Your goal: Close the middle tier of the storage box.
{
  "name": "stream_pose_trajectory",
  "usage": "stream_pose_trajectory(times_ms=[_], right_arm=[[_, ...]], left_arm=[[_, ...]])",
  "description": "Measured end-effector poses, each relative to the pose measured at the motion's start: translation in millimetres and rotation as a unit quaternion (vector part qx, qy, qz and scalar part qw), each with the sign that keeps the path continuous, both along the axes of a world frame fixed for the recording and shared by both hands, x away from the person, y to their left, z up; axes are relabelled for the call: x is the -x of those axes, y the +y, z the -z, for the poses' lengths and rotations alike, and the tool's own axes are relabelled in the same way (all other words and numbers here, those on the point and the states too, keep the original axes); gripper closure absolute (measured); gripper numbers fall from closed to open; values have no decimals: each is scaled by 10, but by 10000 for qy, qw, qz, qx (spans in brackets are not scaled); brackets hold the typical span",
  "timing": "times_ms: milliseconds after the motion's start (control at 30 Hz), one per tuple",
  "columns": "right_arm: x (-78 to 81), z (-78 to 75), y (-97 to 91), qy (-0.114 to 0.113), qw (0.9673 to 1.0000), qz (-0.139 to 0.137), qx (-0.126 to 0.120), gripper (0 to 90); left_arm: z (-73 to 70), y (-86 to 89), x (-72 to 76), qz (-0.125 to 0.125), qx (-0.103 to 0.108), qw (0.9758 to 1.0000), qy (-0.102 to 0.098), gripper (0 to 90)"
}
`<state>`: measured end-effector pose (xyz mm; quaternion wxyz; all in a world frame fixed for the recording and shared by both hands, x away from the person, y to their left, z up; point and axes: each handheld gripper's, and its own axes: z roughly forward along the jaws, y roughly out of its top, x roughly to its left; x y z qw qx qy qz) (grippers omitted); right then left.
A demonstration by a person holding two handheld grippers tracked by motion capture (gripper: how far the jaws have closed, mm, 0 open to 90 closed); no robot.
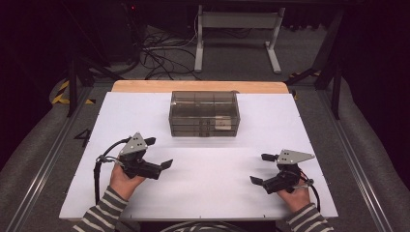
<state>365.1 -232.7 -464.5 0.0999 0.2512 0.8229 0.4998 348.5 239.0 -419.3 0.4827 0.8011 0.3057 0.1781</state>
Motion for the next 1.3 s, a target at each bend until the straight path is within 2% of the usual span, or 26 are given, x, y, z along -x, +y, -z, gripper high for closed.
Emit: stream_pose_trajectory(times_ms=[67,100,133,233,300,333,400,500,567,633,733,833,900,1000,1100,1200,1267,1300], right_arm=[[2,-2,-1,-20,10000,9,-1,19],[3,-3,-2,-25,10000,14,-4,19],[4,-4,-3,-28,10000,17,-7,19],[7,-8,-7,-41,10000,22,-24,19],[7,-9,-8,-48,10000,24,-27,19],[8,-9,-9,-57,10000,19,-27,19],[10,-11,-9,-66,10000,19,-29,19],[15,-14,-10,-81,10000,29,-35,19],[16,-16,-11,-95,9999,24,-37,19],[19,-18,-12,-112,9999,22,-41,19],[27,-23,-13,-130,9999,28,-51,19],[36,-28,-17,-167,9998,35,-68,19],[37,-31,-18,-178,9998,29,-75,19],[43,-34,-16,-212,9998,-5,-70,19],[53,-39,-15,-240,9997,-10,-81,19],[49,-41,-22,-245,9996,5,-106,19],[48,-44,-26,-252,9996,17,-119,19],[47,-43,-26,-249,9996,21,-120,19]], left_arm=[[51,33,35,-39,143,9998,90,20],[71,61,39,-60,82,9999,-9,19],[97,75,59,-108,129,9999,16,18],[155,158,104,-163,193,9996,-147,17],[201,208,121,-200,270,9993,-146,17],[234,227,127,-200,324,9992,-91,17],[295,268,130,-240,266,9993,-69,15],[380,299,154,-313,304,9990,54,15],[414,328,167,-307,276,9991,25,15],[432,348,170,-299,237,9993,50,15],[464,380,170,-255,322,9991,138,15],[473,374,161,-211,283,9993,75,15],[480,367,140,-241,207,9994,108,2],[499,380,116,-266,247,9990,251,3],[497,374,112,-233,182,9994,185,3],[499,363,121,-255,198,9992,235,3],[496,375,112,-276,148,9993,189,3],[499,372,112,-293,195,9991,239,3]])
